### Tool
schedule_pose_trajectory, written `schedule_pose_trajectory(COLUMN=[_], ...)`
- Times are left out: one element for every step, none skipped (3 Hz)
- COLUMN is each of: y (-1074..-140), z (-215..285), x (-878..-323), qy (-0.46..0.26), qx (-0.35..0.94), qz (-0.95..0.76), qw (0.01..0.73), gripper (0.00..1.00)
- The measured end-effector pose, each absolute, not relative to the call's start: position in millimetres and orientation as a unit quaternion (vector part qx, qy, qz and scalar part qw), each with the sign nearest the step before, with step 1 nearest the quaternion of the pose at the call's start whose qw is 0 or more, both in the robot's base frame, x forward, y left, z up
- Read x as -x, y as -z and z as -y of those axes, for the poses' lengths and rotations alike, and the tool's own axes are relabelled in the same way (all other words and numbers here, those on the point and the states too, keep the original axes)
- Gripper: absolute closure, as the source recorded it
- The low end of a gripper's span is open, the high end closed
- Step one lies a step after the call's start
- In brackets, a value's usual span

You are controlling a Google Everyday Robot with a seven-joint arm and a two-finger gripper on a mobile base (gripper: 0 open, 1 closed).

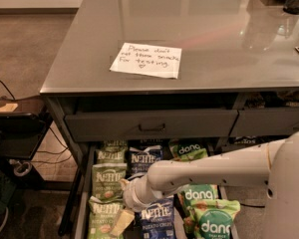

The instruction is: Pick green jalapeno chip bag from middle drawer and place on counter

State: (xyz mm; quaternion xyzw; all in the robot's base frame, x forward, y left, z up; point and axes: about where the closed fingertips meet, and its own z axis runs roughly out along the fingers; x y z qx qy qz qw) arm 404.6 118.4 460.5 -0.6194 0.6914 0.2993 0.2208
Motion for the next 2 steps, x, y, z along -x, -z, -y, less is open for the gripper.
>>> schedule_pose_trajectory(y=[-440, -426], z=[-129, -133], x=[-401, -401], qy=[-0.321, -0.334], qx=[0.614, 0.614], qz=[-0.69, -0.686], qw=[0.211, 0.201], gripper=[0.0, 0.0])
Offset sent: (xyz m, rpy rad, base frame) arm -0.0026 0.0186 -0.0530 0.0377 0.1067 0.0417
